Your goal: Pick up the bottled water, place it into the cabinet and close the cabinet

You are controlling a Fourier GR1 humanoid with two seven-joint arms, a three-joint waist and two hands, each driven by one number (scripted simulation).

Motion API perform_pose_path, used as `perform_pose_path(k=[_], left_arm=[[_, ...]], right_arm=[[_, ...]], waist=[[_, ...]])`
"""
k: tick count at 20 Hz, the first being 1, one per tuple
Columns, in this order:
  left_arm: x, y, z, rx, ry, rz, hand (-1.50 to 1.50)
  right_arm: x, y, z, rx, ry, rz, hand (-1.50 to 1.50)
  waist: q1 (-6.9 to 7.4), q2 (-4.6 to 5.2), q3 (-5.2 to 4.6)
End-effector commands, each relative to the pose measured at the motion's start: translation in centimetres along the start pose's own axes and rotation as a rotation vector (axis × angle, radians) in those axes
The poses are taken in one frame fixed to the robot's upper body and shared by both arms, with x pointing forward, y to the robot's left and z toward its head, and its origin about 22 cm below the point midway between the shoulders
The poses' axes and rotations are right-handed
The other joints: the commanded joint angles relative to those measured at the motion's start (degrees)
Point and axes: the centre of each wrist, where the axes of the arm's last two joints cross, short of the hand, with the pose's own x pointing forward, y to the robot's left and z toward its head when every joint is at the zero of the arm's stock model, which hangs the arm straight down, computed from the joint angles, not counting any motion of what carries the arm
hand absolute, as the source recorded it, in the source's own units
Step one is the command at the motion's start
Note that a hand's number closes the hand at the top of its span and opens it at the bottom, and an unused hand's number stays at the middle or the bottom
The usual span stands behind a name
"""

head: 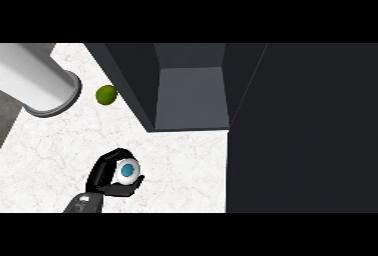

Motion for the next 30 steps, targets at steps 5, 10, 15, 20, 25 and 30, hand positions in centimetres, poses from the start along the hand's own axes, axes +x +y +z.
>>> perform_pose_path(k=[5, 10, 15, 20, 25, 30], left_arm=[[-1.6, -2.7, 3.2, 0.115, -0.056, -0.063, 1.5], [0.0, -5.2, -0.1, 0.104, -0.077, -0.004, 1.5], [1.4, -7.3, -2.3, 0.054, -0.094, 0.054, 1.5], [4.2, -10.0, -5.2, 0.045, -0.097, 0.083, 1.5], [8.3, -13.1, -8.4, 0.084, -0.075, 0.072, 1.5], [11.9, -15.1, -11.7, 0.079, -0.068, 0.057, 1.5]], right_arm=[[3.4, 0.8, 0.0, -0.016, -0.041, 0.021, -1.5], [2.9, -0.2, 0.7, -0.013, -0.003, 0.029, -1.5], [3.5, 0.5, -0.4, 0.0, -0.038, 0.029, -1.5], [2.8, -0.1, -0.1, 0.011, -0.029, 0.027, -1.5], [2.8, 0.1, 0.0, -0.005, -0.024, 0.019, -1.5], [1.9, -0.5, 0.5, -0.041, -0.03, 0.018, -1.5]], waist=[[0.77, -0.19, -0.11], [0.91, -0.3, -0.04], [0.66, -0.23, -0.13], [0.62, -0.07, -0.12], [0.29, -0.07, -0.12], [0.33, -0.01, -0.09]])
